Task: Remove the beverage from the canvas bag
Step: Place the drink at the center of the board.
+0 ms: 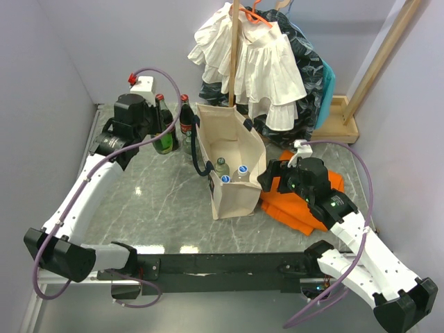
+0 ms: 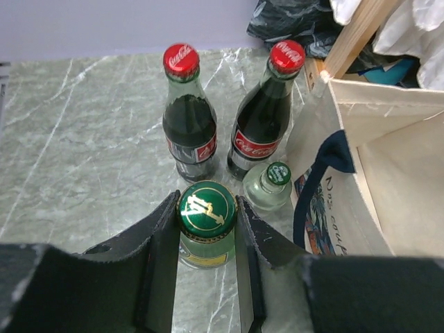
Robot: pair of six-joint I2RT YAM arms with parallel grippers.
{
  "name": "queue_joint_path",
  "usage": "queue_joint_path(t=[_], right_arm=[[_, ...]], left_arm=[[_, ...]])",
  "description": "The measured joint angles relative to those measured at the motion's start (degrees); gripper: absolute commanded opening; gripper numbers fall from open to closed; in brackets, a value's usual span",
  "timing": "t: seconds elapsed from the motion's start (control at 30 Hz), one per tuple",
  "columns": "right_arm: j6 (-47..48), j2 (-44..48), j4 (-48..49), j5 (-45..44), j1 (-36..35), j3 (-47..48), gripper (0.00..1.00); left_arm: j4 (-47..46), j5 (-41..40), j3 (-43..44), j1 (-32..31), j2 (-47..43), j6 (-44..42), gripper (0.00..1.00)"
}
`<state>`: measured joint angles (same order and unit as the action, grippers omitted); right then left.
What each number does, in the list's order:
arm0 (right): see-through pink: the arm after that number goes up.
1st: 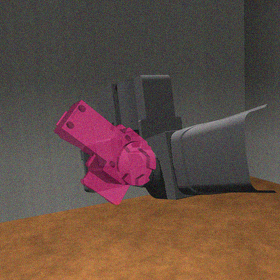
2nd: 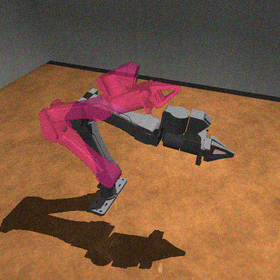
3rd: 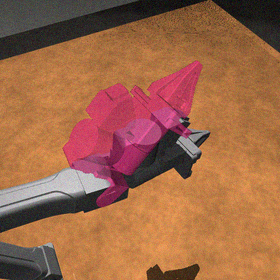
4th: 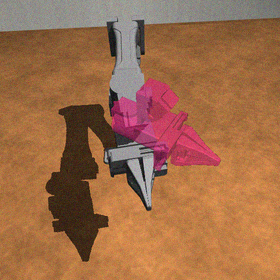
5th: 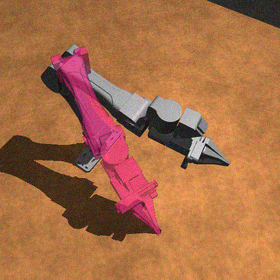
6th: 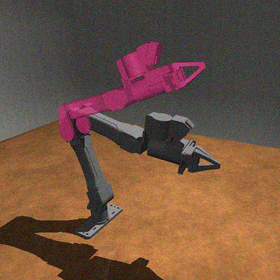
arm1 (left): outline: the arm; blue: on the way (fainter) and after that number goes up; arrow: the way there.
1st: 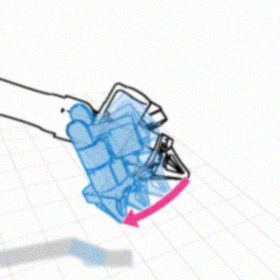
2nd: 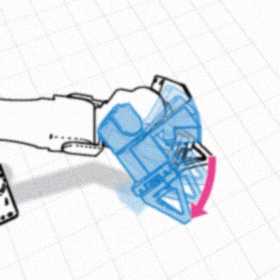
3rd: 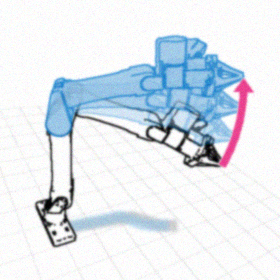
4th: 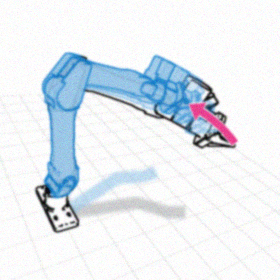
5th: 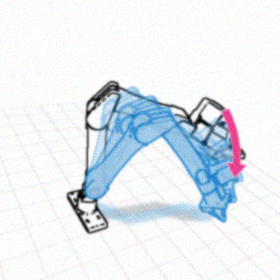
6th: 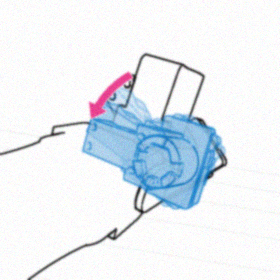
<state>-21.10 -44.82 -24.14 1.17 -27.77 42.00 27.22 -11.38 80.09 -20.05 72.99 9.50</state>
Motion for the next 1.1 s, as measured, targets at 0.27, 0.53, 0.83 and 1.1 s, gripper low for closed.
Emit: queue_joint_path(t=[0.27,0.53,0.83,1.1], right_arm=[[0.07,0.00,0.09,0.02,0.00,0.00,1.00],[0.20,0.00,0.13,0.00,0.00,0.00,1.00],[0.20,-0.11,0.13,0.00,0.00,0.00,1.00],[0.20,-0.37,0.31,-0.02,0.00,0.00,1.00]], left_arm=[[-4.09,0.79,-6.43,1.53,-0.22,1.95,0.01],[-7.93,1.53,-10.93,2.47,-0.20,3.45,0.01],[-13.31,1.46,-15.34,2.86,0.33,3.85,0.01],[-18.69,1.40,-17.88,2.89,2.05,3.85,0.01]])
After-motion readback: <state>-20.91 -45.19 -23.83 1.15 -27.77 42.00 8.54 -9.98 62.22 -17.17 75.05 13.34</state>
